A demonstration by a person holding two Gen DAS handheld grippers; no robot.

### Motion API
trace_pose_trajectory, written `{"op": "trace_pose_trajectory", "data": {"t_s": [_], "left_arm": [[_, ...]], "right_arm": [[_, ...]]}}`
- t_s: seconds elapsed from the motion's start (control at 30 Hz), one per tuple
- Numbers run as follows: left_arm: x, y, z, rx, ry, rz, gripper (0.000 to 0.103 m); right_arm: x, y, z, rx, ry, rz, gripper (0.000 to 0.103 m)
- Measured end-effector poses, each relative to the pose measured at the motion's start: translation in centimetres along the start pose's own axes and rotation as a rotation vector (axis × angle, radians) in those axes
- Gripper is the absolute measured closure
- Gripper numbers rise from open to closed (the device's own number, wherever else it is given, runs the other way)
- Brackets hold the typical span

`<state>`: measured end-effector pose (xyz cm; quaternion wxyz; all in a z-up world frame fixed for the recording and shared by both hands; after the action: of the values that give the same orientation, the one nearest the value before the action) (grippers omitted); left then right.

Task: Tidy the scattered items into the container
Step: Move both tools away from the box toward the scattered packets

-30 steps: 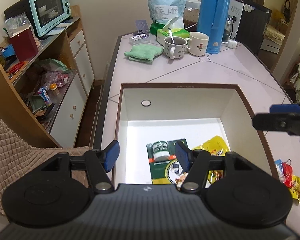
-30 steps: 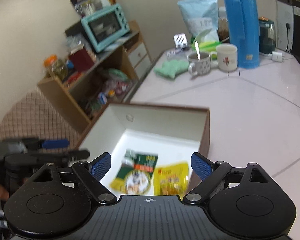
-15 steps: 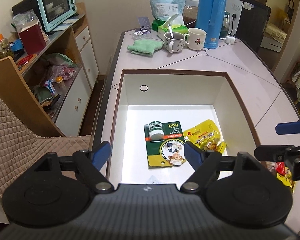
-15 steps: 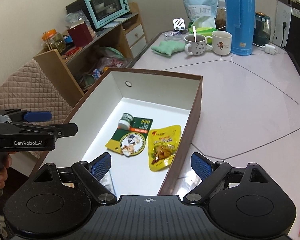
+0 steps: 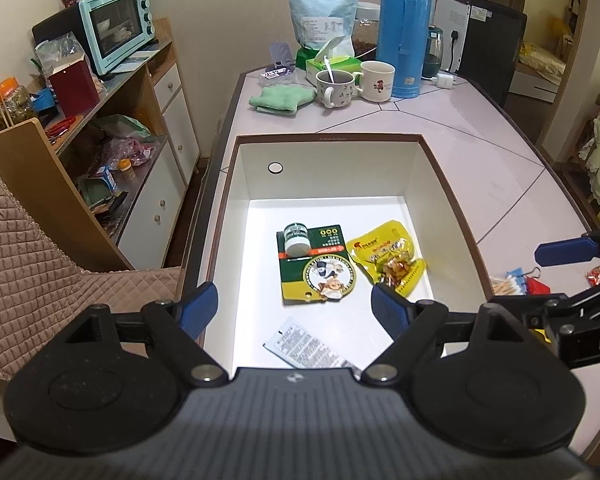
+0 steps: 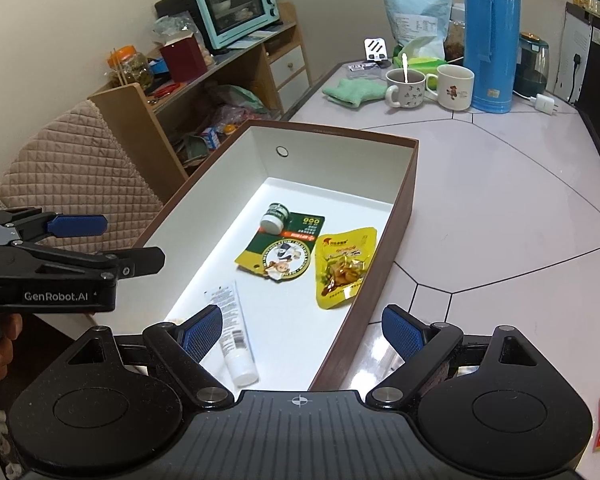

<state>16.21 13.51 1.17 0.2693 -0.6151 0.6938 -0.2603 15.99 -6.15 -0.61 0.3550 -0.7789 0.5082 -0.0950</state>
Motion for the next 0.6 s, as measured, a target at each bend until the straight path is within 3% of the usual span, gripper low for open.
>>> {"op": "trace_pose_trajectory", "data": {"t_s": [0.6], "left_arm": [[3.4, 3.5, -4.1, -0.011, -0.033, -0.005, 0.020]], "right_arm": [[0.2, 2.9, -3.3, 0.012, -0.057, -0.050, 0.013]]}}
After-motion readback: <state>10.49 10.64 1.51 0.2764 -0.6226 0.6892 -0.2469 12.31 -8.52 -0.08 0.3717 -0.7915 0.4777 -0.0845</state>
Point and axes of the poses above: each gripper's, at about its wrist camera, not at the fingertips, and z roughly the way its jaws point, x to its right, y to its underside, the point moved 1 cm from there along z, roughly the way its jaws point, and after that the axes turned 4 degrees about x, right-handed, at the moved point
